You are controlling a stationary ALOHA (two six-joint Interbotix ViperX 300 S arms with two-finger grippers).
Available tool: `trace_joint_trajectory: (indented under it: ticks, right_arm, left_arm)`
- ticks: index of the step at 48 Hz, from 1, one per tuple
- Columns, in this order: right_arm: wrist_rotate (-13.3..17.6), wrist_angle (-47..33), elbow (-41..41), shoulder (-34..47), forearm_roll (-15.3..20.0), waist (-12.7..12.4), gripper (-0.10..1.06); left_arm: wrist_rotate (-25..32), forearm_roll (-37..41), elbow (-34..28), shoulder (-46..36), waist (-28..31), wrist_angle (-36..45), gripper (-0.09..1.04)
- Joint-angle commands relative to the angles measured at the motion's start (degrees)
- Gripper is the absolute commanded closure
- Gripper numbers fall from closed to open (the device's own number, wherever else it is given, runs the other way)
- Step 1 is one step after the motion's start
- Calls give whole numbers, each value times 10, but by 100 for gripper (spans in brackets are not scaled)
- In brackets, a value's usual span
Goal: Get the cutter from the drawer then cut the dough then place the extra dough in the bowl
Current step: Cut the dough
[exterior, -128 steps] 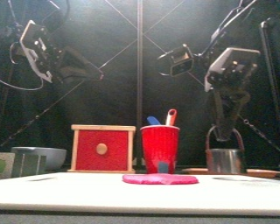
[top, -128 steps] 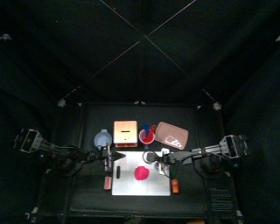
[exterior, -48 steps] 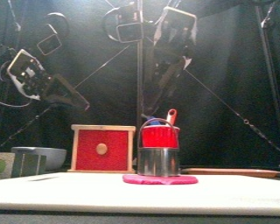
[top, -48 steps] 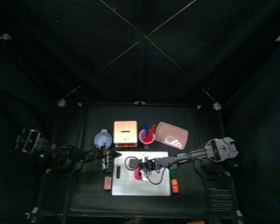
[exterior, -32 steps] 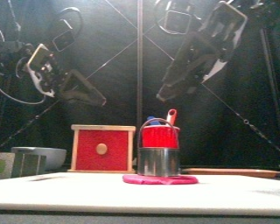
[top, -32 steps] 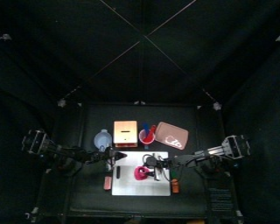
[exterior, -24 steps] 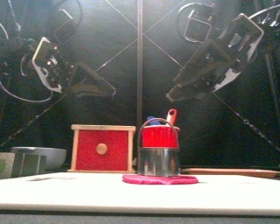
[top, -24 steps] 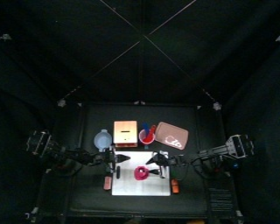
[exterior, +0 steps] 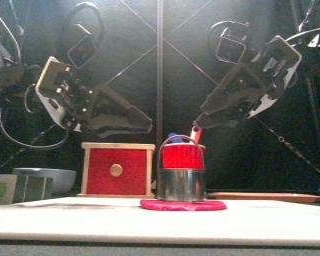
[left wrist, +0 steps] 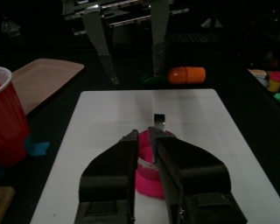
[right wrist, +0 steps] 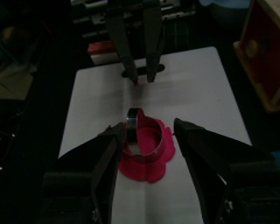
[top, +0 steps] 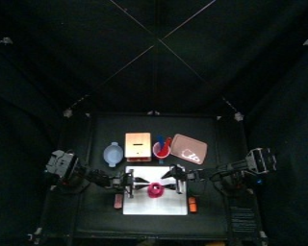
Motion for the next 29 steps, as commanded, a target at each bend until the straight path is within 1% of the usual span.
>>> trace_joint_trajectory:
  ticks: [1,4,9,12,18,29]
  right_arm:
    - [-6,-64,-1,29,41,24,13]
    - [-10,-83,-11,56,55,31,13]
    - [-18,-87,-45,97,62,45,13]
    - [-24,-87,-54,113,68,47,13]
    - [-33,-86,-56,117,81,49,13]
    - [-34,-62,-60,113,91,54,13]
  left_arm:
    - [-1,6,-15,-2,1,-6,25]
    - [-1,7,-15,0,2,-6,23]
    - [-1,6,-16,0,-2,-4,19]
    - [-2,6,-14,1,-3,1,19]
    - [-2,6,-16,11,0,18,19]
    - [-1,7,-33,23,3,54,19]
